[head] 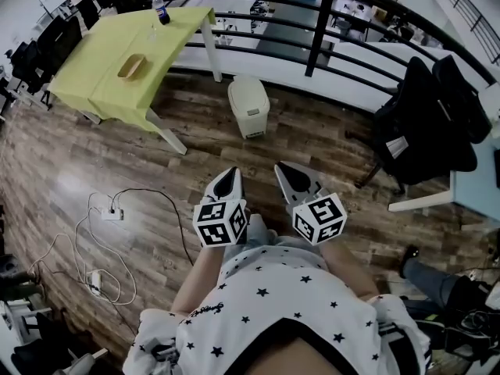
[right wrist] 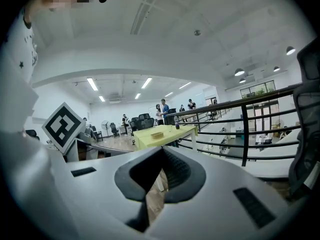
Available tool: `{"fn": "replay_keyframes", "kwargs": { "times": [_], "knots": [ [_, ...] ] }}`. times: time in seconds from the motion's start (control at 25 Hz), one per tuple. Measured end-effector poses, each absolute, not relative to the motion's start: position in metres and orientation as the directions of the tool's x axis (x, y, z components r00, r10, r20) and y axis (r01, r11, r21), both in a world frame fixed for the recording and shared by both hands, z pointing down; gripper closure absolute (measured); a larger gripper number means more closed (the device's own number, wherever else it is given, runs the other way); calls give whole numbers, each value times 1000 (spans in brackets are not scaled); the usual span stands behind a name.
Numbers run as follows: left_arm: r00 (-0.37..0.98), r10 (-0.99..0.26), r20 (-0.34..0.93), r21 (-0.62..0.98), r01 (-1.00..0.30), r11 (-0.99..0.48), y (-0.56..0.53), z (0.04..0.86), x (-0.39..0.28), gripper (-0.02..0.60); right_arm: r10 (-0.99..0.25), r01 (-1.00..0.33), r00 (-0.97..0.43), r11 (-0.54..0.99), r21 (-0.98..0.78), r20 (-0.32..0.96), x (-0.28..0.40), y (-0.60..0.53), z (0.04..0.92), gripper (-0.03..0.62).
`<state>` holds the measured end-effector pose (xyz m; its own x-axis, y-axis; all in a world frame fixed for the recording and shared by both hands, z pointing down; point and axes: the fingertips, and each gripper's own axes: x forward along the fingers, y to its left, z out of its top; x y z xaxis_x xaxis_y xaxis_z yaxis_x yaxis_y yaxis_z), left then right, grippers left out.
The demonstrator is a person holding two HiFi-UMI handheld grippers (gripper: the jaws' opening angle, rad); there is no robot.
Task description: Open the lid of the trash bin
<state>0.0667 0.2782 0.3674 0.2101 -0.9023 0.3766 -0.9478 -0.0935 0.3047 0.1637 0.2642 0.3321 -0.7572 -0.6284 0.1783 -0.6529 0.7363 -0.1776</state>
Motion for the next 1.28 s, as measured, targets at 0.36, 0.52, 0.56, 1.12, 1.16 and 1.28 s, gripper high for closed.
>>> {"fn": "replay_keyframes", "kwargs": {
  "times": [0.36,0.52,0.56,1.12,1.16,1.28],
  "knots": [
    [181,-906,383,321,-946,-53,255,374,56,571,-617,-645,-764,739,-194,189,161,240,340,600],
    [180,-903,390,316,-947,-53,236,377,48,571,-621,-650,-760,735,-193,192,153,218,342,600],
    [180,-903,390,315,-948,-53,229,378,46,571,-620,-649,-761,736,-193,193,151,212,343,600],
    [186,-897,401,323,-945,-52,123,374,5,571,-602,-633,-771,760,-146,208,102,109,334,600],
    [190,-894,405,320,-946,-56,115,375,3,571,-605,-637,-768,757,-145,211,100,102,334,600],
    [202,-888,412,316,-946,-68,94,375,-6,571,-615,-648,-758,748,-143,217,90,80,333,600]
  ]
}}
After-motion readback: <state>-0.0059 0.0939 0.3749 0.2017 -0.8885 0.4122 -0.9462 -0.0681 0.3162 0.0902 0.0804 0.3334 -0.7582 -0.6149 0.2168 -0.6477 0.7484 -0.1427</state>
